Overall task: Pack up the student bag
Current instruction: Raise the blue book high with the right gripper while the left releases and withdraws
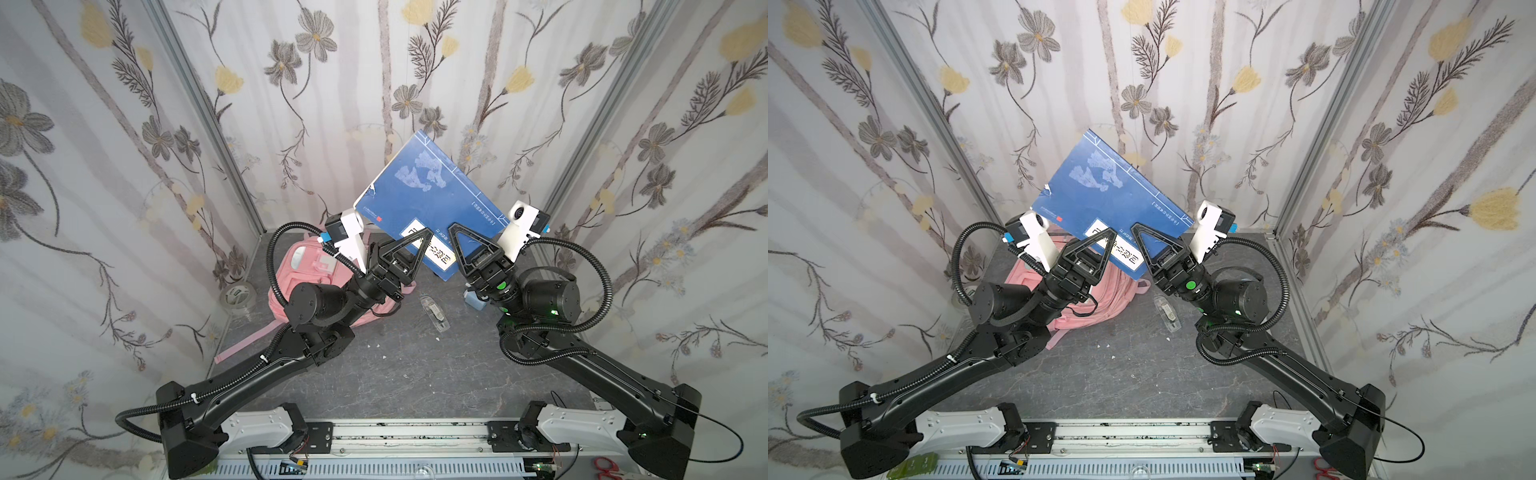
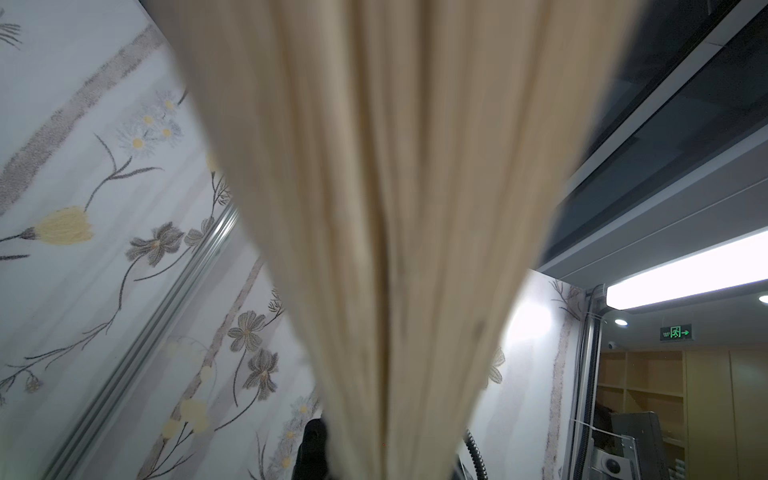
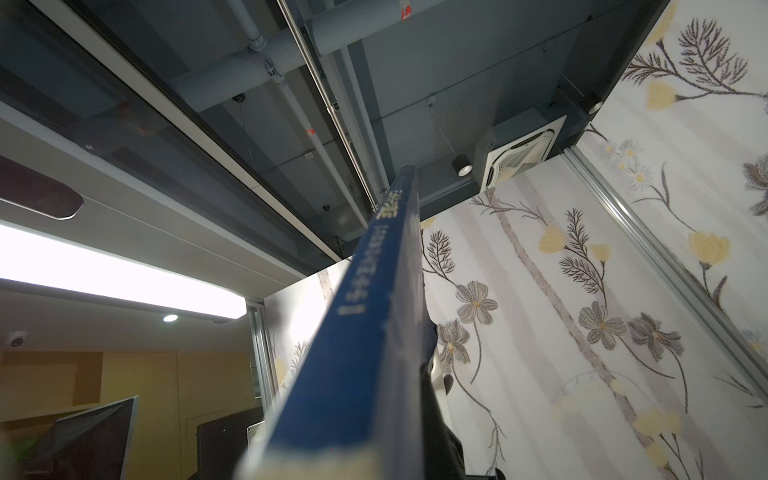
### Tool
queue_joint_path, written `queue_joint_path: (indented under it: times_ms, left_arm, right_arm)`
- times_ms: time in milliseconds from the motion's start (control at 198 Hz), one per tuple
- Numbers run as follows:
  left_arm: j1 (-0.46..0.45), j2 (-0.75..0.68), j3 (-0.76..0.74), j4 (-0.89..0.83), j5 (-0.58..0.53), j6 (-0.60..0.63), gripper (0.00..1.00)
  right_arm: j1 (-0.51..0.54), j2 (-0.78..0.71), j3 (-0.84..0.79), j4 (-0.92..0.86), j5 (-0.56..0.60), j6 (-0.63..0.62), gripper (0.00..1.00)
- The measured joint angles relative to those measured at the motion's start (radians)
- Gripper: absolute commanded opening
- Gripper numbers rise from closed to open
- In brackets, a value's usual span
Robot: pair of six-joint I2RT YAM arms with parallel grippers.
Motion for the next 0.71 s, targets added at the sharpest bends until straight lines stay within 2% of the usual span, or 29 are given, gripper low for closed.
queue_joint_path:
  times_ms: [20,91,182,309,400,521,602,709]
  left_arm:
    - [-0.005,-0.002,-0.008,0.007,-0.012,0.000,0.04]
    - [-0.010,-0.017,-0.029,0.002,-0.040,0.001,0.45]
    - [-0.008,-0.062,-0.047,-0.046,-0.098,0.027,0.67]
    - [-0.007,-0.172,-0.030,-0.248,-0.230,0.141,0.69]
    - [0.003,-0.206,0.062,-0.508,-0.370,0.239,0.70]
    - [0.033,-0.205,0.108,-0.802,-0.557,0.288,0.71]
    - [0.077,-0.167,0.101,-0.983,-0.595,0.277,0.70]
    - [0.171,-0.058,0.140,-1.220,-0.574,0.212,0.70]
  right_arm:
    - [0.000,-0.001,-0.004,0.000,0.004,-0.001,0.00]
    - [0.002,-0.008,-0.014,-0.018,0.015,-0.002,0.00]
    - [-0.005,-0.040,-0.018,-0.057,0.057,-0.017,0.00]
    - [-0.033,-0.133,0.008,-0.212,0.144,-0.075,0.00]
    - [-0.063,-0.223,0.024,-0.449,0.256,-0.124,0.00]
    - [-0.136,-0.360,-0.014,-0.740,0.441,-0.144,0.00]
    - [-0.186,-0.449,-0.054,-0.907,0.534,-0.140,0.00]
    - [-0.210,-0.531,-0.100,-1.060,0.620,-0.125,0.00]
